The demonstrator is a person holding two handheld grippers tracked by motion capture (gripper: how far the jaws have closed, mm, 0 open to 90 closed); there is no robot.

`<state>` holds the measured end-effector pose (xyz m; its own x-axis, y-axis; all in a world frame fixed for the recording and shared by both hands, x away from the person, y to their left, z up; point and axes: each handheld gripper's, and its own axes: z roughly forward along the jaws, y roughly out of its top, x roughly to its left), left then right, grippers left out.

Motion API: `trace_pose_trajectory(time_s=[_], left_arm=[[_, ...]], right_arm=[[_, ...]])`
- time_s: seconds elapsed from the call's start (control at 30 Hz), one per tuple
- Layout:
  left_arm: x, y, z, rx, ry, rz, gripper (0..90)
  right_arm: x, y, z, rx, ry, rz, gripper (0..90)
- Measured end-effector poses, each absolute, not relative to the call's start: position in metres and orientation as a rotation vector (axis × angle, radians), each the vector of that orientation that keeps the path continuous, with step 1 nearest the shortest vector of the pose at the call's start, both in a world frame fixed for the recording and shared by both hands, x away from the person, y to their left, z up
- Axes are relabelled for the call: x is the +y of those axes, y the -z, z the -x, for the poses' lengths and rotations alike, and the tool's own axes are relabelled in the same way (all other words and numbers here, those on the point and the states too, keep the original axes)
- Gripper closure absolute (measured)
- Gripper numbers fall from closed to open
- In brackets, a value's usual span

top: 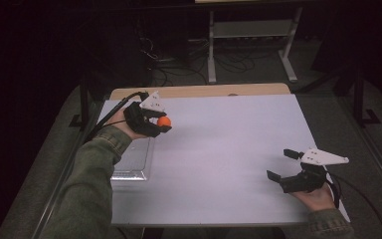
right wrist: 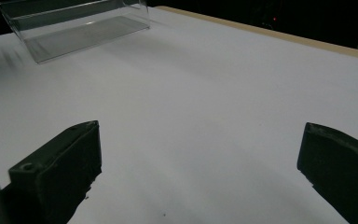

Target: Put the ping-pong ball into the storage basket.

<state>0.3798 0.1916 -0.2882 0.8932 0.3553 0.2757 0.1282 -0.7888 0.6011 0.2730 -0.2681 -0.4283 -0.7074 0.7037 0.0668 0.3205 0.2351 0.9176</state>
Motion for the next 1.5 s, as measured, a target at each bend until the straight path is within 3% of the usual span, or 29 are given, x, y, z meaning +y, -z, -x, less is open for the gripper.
trace_pose_trajectory(time_s=[1.5], left_arm=[[0.237, 0.292, -0.361, 0.403, -0.483, -2.599, 51.1]], right_arm=[[-0.265, 0.430, -0.274, 2.176, -1.432, -0.938, 0.0]])
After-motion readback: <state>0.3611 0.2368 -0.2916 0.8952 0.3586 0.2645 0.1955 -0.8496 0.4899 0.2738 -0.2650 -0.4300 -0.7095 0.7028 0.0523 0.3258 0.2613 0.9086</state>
